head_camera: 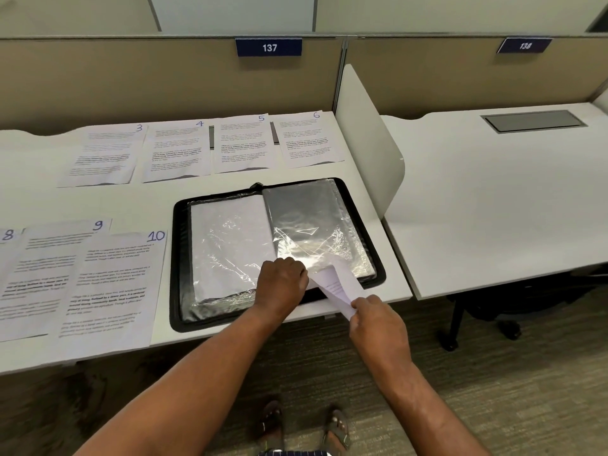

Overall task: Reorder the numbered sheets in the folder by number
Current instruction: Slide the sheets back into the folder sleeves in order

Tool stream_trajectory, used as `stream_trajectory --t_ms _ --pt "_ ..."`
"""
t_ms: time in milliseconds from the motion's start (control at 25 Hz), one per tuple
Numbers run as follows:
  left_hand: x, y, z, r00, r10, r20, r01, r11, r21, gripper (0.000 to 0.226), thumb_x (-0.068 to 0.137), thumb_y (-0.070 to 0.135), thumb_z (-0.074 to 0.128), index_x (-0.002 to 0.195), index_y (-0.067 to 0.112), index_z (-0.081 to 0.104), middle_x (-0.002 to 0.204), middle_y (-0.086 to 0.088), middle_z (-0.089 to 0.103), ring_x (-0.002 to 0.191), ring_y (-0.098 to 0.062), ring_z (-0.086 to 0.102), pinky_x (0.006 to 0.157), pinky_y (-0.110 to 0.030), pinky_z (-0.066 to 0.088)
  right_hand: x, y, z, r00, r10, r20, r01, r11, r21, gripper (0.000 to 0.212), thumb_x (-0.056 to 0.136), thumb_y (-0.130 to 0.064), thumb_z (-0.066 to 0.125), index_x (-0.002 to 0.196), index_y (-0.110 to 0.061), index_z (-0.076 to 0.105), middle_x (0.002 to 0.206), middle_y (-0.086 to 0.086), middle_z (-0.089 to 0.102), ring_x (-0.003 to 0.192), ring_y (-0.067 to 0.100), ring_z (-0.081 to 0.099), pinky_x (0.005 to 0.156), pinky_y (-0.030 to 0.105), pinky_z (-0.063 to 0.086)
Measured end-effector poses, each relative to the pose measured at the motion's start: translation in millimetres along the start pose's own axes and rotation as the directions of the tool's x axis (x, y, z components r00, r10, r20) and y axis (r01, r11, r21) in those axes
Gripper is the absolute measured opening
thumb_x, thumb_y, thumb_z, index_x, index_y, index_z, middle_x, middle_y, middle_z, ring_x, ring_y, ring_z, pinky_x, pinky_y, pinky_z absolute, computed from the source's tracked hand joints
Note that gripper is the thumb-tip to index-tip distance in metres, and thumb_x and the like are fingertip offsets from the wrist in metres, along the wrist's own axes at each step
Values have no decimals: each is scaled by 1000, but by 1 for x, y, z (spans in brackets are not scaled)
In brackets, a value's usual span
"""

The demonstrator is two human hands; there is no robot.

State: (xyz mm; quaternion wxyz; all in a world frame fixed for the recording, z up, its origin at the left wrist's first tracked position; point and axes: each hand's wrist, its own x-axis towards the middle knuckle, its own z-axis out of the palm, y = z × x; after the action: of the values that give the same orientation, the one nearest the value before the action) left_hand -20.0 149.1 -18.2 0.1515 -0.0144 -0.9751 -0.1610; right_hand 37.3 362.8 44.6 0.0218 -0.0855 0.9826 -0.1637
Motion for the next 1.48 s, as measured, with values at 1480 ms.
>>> stream_trajectory --t_ms 1480 --pt "0 14 12 998 -2 -61 0 1000 -22 11 84 28 68 89 18 70 86 4 66 84 -22 60 76 -37 40 43 36 28 916 353 194 -401 836 373 11 101 -35 58 104 -26 64 98 -9 71 80 7 67 69 33 60"
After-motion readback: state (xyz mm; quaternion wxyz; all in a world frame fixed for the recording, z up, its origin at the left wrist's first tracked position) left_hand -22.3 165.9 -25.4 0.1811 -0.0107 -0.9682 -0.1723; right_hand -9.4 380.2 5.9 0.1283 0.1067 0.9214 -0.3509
